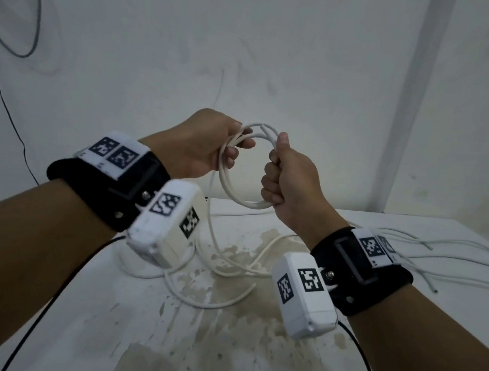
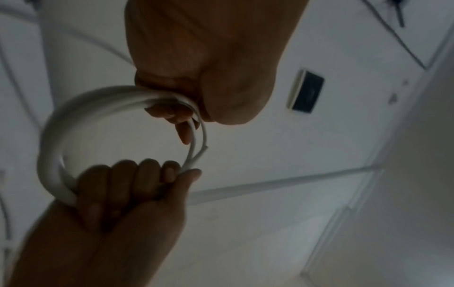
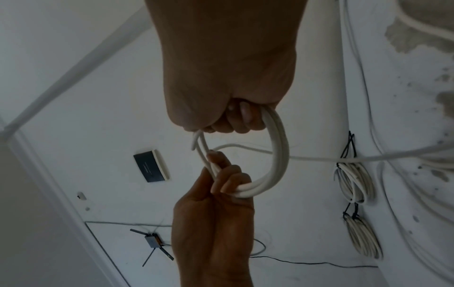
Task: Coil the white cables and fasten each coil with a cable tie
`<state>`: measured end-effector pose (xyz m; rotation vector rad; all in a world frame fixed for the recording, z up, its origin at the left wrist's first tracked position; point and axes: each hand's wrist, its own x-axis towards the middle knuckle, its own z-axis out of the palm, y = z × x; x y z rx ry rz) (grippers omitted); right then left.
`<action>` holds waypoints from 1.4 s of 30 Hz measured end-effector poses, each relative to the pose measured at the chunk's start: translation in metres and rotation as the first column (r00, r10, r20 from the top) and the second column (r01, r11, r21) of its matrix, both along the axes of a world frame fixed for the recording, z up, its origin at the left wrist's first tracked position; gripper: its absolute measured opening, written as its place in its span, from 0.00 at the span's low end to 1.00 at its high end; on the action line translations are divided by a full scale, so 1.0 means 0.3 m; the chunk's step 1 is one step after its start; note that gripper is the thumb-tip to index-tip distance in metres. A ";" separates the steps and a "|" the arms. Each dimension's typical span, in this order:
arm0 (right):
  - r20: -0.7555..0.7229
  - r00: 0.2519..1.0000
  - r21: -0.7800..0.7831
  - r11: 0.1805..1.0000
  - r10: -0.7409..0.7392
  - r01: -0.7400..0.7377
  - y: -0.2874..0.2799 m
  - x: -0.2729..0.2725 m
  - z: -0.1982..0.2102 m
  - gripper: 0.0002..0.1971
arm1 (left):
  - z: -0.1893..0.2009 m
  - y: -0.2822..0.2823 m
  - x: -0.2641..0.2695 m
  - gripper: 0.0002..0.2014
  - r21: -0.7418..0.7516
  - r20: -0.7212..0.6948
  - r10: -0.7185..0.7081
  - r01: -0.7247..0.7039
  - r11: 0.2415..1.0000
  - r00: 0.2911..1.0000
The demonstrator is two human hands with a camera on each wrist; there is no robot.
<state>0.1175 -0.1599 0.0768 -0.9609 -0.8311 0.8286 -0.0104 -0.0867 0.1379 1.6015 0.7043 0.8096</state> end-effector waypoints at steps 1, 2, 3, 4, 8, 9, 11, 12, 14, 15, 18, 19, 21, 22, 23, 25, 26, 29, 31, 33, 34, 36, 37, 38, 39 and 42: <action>-0.022 0.999 0.002 1.000 0.025 -0.025 -0.001 0.001 0.000 0.23 | -0.006 0.000 0.001 0.13 0.063 -0.017 0.033 -0.032 0.997 0.999; -0.052 0.997 0.008 0.998 0.057 -0.056 -0.003 0.002 0.000 0.23 | -0.012 0.000 0.001 0.13 0.097 -0.024 0.051 -0.048 0.994 0.998; -0.081 0.993 0.015 0.996 0.088 -0.088 -0.005 0.004 0.000 0.23 | -0.014 0.002 0.000 0.13 0.097 -0.019 0.050 -0.048 0.994 0.999; -0.103 0.988 0.022 0.993 0.115 -0.114 -0.008 0.007 0.001 0.23 | -0.014 0.002 -0.003 0.12 0.072 -0.002 0.036 -0.035 0.997 0.999; -0.072 0.990 0.008 0.993 0.119 -0.119 -0.016 0.015 0.007 0.22 | -0.017 0.006 -0.002 0.10 0.069 0.011 0.070 -0.070 0.995 0.998; -0.056 0.992 0.002 0.993 0.114 -0.114 -0.016 0.014 0.007 0.22 | -0.020 0.008 0.001 0.10 0.105 -0.007 0.110 -0.108 0.988 0.994; -0.039 0.993 -0.005 0.994 0.111 -0.111 -0.016 0.012 0.008 0.22 | -0.023 0.009 0.008 0.11 0.193 -0.062 0.175 -0.161 0.968 0.983; -0.035 0.993 -0.004 0.994 0.110 -0.110 -0.016 0.011 0.008 0.22 | -0.024 0.009 0.012 0.12 0.238 -0.091 0.195 -0.169 0.956 0.977; -0.023 0.994 -0.002 0.995 0.103 -0.103 -0.017 0.009 0.011 0.22 | -0.025 0.007 0.016 0.14 0.331 -0.134 0.200 -0.146 0.932 0.971; -0.010 0.996 -0.006 0.996 0.092 -0.092 -0.016 0.009 0.013 0.22 | -0.024 0.006 0.015 0.15 0.376 -0.149 0.186 -0.118 0.919 0.971; 0.050 0.998 -0.032 0.999 0.041 -0.040 -0.018 0.008 0.020 0.22 | -0.015 0.000 0.003 0.16 0.410 -0.167 0.098 -0.021 0.912 0.981; 0.082 0.996 -0.041 0.999 0.028 -0.025 -0.017 0.006 0.021 0.22 | -0.009 -0.005 -0.001 0.16 0.395 -0.171 0.065 0.008 0.919 0.983; 0.149 0.989 -0.052 0.999 0.011 -0.003 -0.017 0.000 0.022 0.22 | 0.004 -0.015 -0.001 0.17 0.383 -0.169 0.015 0.052 0.922 0.986; 0.173 0.985 -0.048 0.999 0.007 0.001 -0.018 -0.005 0.023 0.22 | 0.009 -0.020 0.003 0.20 0.407 -0.182 0.007 0.069 0.911 0.983; 0.189 0.982 -0.041 0.999 0.008 0.000 -0.019 -0.010 0.025 0.22 | 0.013 -0.022 0.007 0.22 0.461 -0.213 0.022 0.081 0.884 0.977; 0.212 0.977 -0.029 1.000 0.011 -0.005 -0.024 -0.018 0.031 0.23 | 0.014 -0.021 0.017 0.23 0.604 -0.284 0.088 0.107 0.789 0.955; 0.219 0.976 -0.027 1.000 0.012 -0.006 -0.027 -0.022 0.034 0.23 | 0.012 -0.017 0.020 0.23 0.655 -0.298 0.113 0.117 0.747 0.948; 0.190 0.982 -0.017 1.000 -0.004 0.008 -0.029 -0.027 0.033 0.24 | 0.003 0.002 0.022 0.24 0.732 -0.267 0.156 0.095 0.675 0.951; 0.186 0.977 0.017 0.995 -0.103 0.102 -0.026 -0.030 0.028 0.26 | -0.005 0.008 0.027 0.23 0.760 -0.222 0.171 0.061 0.647 0.960; 0.285 0.898 0.088 0.942 -0.336 0.325 -0.025 -0.026 0.026 0.24 | -0.011 0.012 0.029 0.22 0.727 -0.167 0.142 0.025 0.686 0.976; 0.376 0.790 0.141 0.873 -0.484 0.467 -0.023 -0.013 0.026 0.20 | -0.011 0.011 0.025 0.21 0.708 -0.150 0.124 0.020 0.706 0.981; 0.571 0.523 0.249 0.740 -0.633 0.624 -0.011 0.032 0.027 0.14 | -0.012 0.008 0.020 0.19 0.705 -0.159 0.108 0.036 0.709 0.981; 0.673 0.444 0.254 0.749 -0.591 0.612 -0.004 0.053 0.032 0.13 | -0.011 0.008 0.017 0.19 0.716 -0.167 0.110 0.044 0.697 0.980; 0.746 0.417 0.233 0.790 -0.520 0.567 0.005 0.076 0.036 0.12 | -0.010 0.009 0.014 0.19 0.726 -0.164 0.117 0.040 0.687 0.979; 0.766 0.452 0.204 0.840 -0.457 0.503 0.008 0.097 0.039 0.13 | -0.010 0.012 0.011 0.20 0.727 -0.149 0.127 0.021 0.687 0.981; 0.632 0.708 0.125 0.943 -0.316 0.309 -0.009 0.134 0.050 0.20 | -0.012 0.024 0.006 0.21 0.701 -0.075 0.141 -0.048 0.711 0.987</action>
